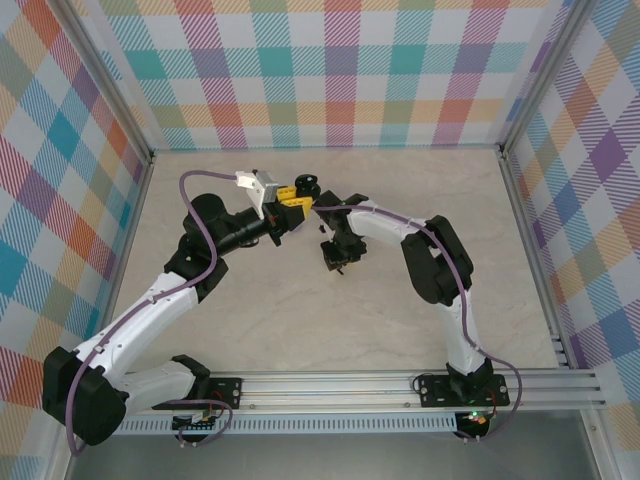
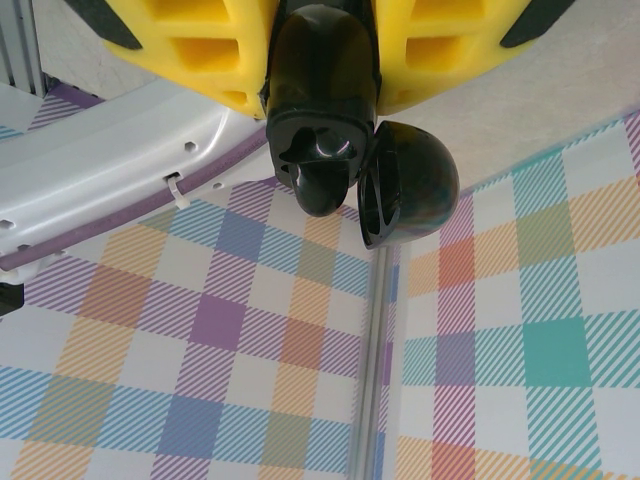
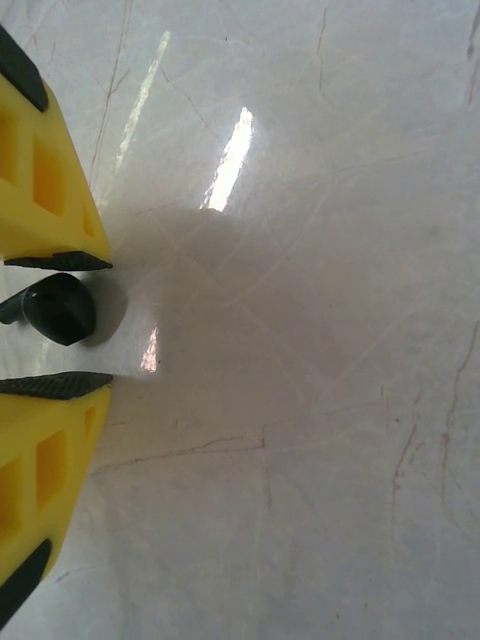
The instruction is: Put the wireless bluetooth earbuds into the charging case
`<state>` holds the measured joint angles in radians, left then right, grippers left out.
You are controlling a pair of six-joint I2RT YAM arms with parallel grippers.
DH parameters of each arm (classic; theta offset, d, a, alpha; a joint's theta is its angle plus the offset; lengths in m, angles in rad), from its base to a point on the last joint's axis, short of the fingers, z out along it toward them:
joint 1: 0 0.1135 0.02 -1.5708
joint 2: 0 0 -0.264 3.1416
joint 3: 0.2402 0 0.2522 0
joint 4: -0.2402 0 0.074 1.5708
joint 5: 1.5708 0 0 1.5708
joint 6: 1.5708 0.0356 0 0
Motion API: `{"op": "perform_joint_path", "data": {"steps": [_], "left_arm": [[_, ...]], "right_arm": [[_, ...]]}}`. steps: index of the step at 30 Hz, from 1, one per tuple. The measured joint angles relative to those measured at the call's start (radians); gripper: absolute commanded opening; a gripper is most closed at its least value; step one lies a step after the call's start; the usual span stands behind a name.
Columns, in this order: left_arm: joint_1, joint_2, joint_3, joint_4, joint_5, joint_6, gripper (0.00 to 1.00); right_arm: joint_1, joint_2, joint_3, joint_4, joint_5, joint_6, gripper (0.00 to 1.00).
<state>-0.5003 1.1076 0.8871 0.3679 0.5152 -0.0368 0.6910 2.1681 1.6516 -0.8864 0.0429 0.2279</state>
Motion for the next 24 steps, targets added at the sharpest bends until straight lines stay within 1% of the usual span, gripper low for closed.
{"op": "perform_joint_path", "data": {"steps": [4,10,17,18,19,20,21,24], "left_arm": [[0.0,0.0,0.0,0.0,0.0,0.0,0.06],[0.0,0.0,0.0,0.0,0.0,0.0,0.06],[0.0,0.0,0.0,0.0,0.0,0.0,0.06],[0.0,0.0,0.0,0.0,0.0,0.0,0.06],[0.0,0.0,0.0,0.0,0.0,0.0,0.06],[0.0,0.0,0.0,0.0,0.0,0.0,0.06],[0.0,0.0,0.0,0.0,0.0,0.0,0.06],[0.0,0.0,0.0,0.0,0.0,0.0,0.06]], "right_arm": [[0.009,0.008,0.011,-0.013,0.025,0.0,0.32],[0.011,0.011,0.015,-0.02,0.051,0.001,0.25],[0.011,0.011,0.019,-0.024,0.062,0.013,0.23],[0.011,0.011,0.019,-0.024,0.063,0.017,0.24],[0.011,0.011,0.019,-0.024,0.065,0.019,0.26],[0.011,0.011,0.019,-0.024,0.066,0.023,0.32],[0.011,0.011,0.018,-0.024,0.068,0.027,0.34],[0.011,0.011,0.018,-0.027,0.076,0.027,0.36]]}}
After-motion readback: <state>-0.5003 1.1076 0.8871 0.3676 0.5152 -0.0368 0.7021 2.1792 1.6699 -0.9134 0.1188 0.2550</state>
